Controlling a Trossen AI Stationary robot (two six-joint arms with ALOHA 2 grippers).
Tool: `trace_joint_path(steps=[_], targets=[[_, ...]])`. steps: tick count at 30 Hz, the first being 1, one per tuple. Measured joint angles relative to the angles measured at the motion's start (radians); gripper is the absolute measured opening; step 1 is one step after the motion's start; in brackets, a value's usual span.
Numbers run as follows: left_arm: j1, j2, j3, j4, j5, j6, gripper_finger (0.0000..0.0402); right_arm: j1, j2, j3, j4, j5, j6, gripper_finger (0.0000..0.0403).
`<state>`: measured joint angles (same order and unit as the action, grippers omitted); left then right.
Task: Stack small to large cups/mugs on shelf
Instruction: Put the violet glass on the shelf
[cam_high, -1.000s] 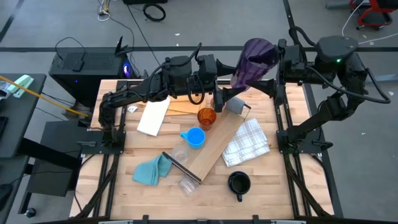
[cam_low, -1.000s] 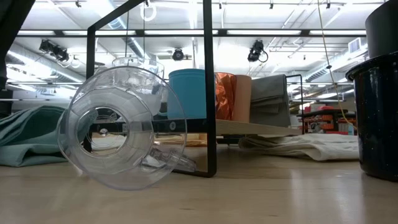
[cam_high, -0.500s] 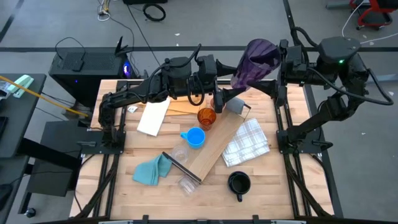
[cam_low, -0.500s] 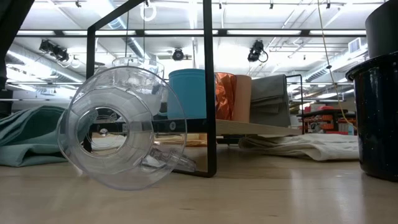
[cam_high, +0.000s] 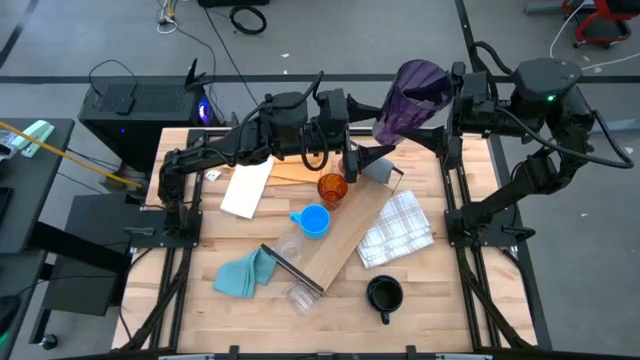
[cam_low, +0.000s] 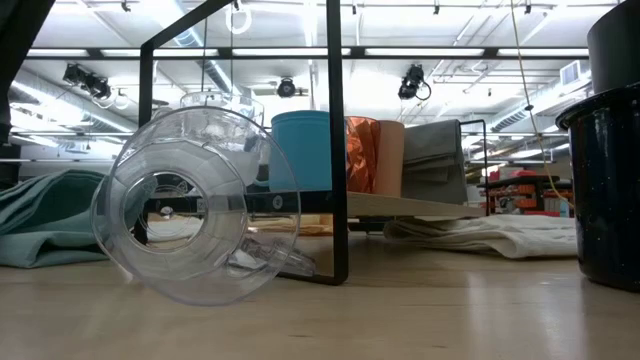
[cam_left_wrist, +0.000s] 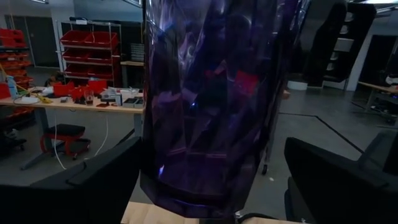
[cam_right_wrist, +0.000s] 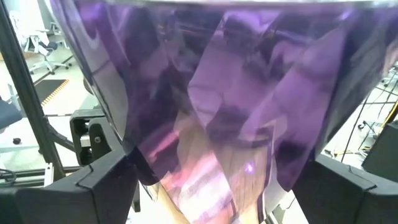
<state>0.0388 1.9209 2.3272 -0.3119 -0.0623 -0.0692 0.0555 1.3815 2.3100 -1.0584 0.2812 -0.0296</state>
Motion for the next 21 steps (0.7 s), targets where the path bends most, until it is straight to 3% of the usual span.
trace_joint_path(steps=[21], targets=[[0.020, -0.001, 0.000, -0.124, -0.066, 0.033, 0.0400, -0.003, -0.026, 0.003, -0.003, 0.066, 0.002, 0.0355]])
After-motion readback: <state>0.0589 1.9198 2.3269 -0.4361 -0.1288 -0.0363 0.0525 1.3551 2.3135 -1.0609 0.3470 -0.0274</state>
